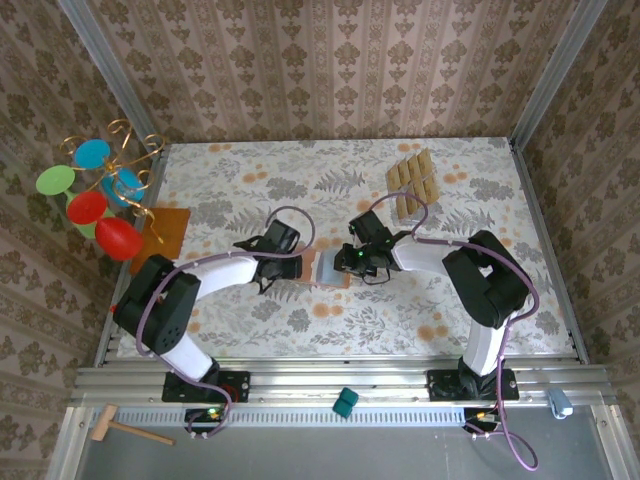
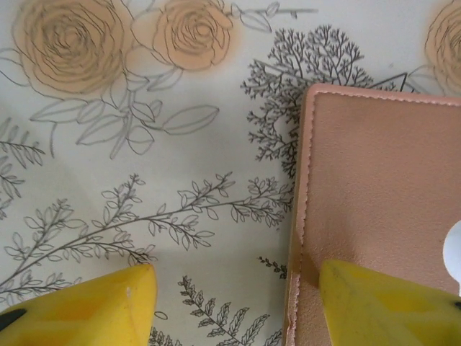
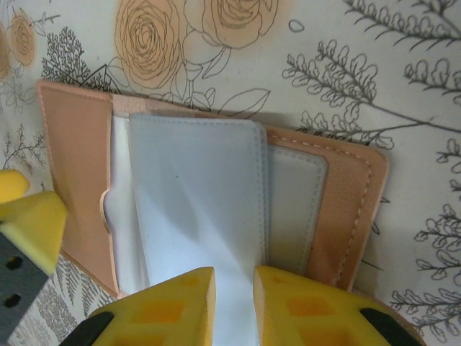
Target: Put the credit cards into the card holder
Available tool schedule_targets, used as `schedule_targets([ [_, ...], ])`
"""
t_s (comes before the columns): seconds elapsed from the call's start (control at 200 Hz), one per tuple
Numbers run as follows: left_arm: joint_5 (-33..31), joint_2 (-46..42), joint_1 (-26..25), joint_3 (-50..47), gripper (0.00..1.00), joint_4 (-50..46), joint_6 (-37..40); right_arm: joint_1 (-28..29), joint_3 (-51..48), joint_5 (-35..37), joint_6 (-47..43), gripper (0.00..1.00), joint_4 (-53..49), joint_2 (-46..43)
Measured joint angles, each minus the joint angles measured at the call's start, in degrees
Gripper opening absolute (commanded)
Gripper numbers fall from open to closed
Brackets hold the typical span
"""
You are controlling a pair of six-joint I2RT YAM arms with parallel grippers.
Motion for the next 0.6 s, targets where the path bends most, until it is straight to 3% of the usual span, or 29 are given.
schedule_targets([
  [0.6, -1.46, 0.22, -2.97, 0.37, 0.63, -1.29, -0.9, -1.64, 7.19, 1.31, -4.48, 0.29, -7.32, -0.15],
])
